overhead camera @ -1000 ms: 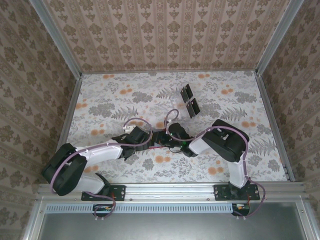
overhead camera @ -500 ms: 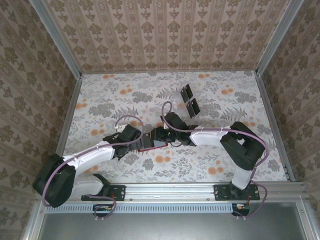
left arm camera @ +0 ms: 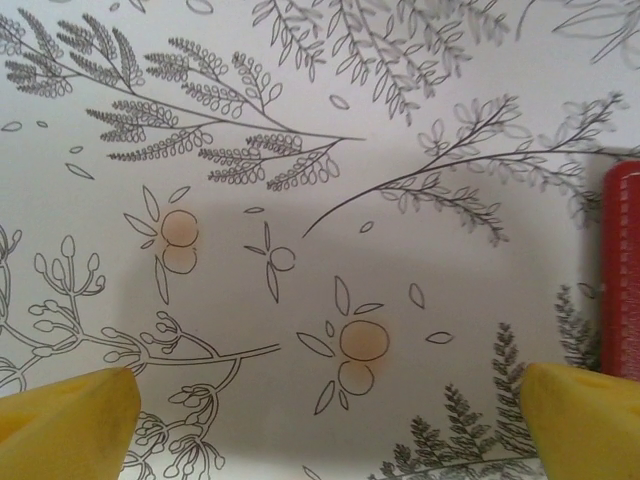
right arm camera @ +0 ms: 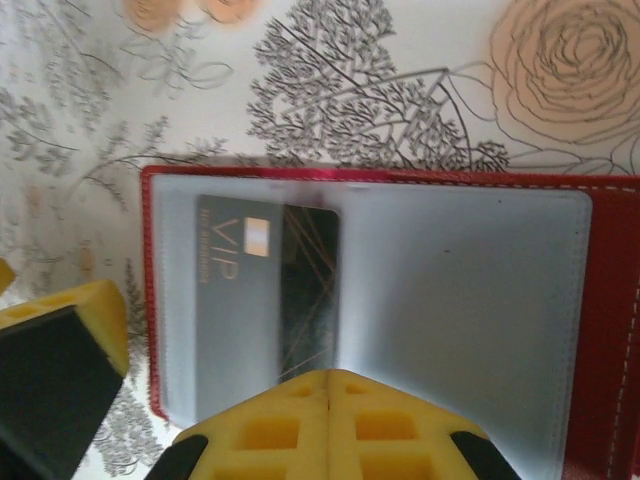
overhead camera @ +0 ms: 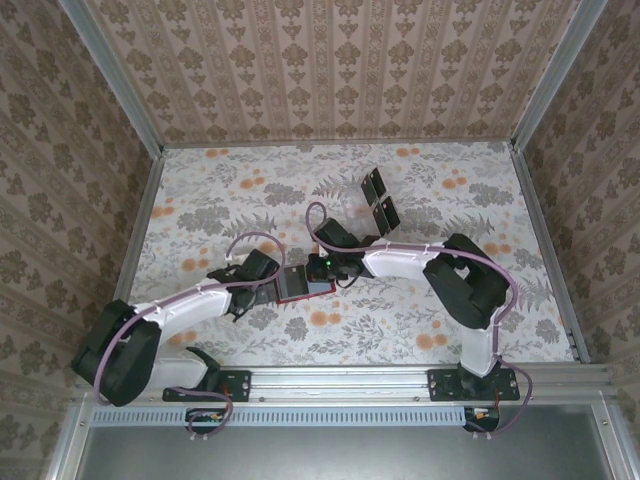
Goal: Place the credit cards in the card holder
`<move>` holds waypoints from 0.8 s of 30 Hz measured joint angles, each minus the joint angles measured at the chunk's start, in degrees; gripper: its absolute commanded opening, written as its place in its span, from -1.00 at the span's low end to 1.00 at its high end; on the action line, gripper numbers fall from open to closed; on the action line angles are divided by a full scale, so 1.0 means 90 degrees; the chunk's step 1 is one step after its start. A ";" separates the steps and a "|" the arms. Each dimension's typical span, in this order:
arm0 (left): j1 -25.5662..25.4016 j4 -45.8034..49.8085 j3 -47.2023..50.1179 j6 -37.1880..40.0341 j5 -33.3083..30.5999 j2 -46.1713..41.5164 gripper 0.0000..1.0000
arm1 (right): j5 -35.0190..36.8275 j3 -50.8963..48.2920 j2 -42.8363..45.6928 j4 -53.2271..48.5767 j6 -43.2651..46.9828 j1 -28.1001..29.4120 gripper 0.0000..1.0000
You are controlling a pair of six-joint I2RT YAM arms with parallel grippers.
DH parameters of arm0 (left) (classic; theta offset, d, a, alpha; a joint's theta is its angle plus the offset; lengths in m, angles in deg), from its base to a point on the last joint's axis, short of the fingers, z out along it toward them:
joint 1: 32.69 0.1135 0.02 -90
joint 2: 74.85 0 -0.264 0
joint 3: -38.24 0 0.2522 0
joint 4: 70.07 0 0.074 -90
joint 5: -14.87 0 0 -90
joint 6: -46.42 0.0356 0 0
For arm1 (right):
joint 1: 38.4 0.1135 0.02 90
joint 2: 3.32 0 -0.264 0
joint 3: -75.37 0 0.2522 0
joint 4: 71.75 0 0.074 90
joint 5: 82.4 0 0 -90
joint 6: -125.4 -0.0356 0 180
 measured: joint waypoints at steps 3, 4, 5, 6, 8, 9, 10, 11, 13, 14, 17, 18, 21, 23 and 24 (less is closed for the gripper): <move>0.0005 -0.0034 -0.0002 0.0000 0.0015 0.0131 1.00 | 0.0000 0.0112 -0.0146 -0.0078 0.0046 0.0005 -0.94; 0.0005 -0.0058 -0.0005 0.0000 0.0017 0.0148 0.99 | 0.0000 0.0141 -0.0185 -0.0090 0.0049 0.0012 -0.94; 0.0005 -0.0078 -0.0005 -0.0002 0.0022 0.0165 1.00 | 0.0000 0.0177 -0.0231 -0.0104 0.0049 0.0019 -0.93; 0.0005 -0.0097 -0.0012 -0.0002 0.0029 0.0182 1.00 | 0.0000 0.0204 -0.0267 -0.0114 0.0053 0.0029 -0.94; 0.0005 -0.0129 -0.0027 -0.0002 0.0056 0.0233 1.00 | 0.0000 0.0221 -0.0301 -0.0126 0.0066 0.0041 -0.94; 0.0005 -0.0151 -0.0036 0.0000 0.0068 0.0260 1.00 | -0.0002 0.0238 -0.0318 -0.0131 0.0068 0.0046 -0.94; 0.0005 -0.0168 -0.0049 -0.0002 0.0078 0.0284 1.00 | -0.0002 0.0265 -0.0338 -0.0131 0.0068 0.0058 -0.94; 0.0005 -0.0175 -0.0063 0.0000 0.0090 0.0306 1.00 | -0.0002 0.0306 -0.0369 -0.0129 0.0068 0.0066 -0.94; 0.0002 -0.0204 -0.0078 0.0000 0.0102 0.0355 1.00 | -0.0002 0.0381 -0.0430 -0.0131 0.0068 0.0083 -0.95; 0.0005 -0.0209 -0.0092 -0.0002 0.0119 0.0376 1.00 | -0.0005 0.0413 -0.0459 -0.0129 0.0068 0.0087 -0.94; 0.0002 -0.0282 -0.0119 0.0000 0.0163 0.0452 1.00 | -0.0005 0.0474 -0.0520 -0.0131 0.0068 0.0117 -0.95; 0.0000 -0.0291 -0.0126 0.0000 0.0165 0.0471 1.00 | -0.0005 0.0503 -0.0544 -0.0129 0.0068 0.0126 -0.95; 0.0000 -0.0296 -0.0141 0.0000 0.0165 0.0493 1.00 | -0.0010 0.0588 -0.0597 -0.0126 0.0066 0.0172 -0.96; 0.0000 -0.0296 -0.0141 0.0000 0.0165 0.0493 1.00 | -0.0012 0.0629 -0.0639 -0.0126 0.0063 0.0206 -0.97; 0.0000 -0.0296 -0.0141 0.0000 0.0165 0.0493 1.00 | -0.0010 0.0639 -0.0651 -0.0124 0.0061 0.0216 -0.97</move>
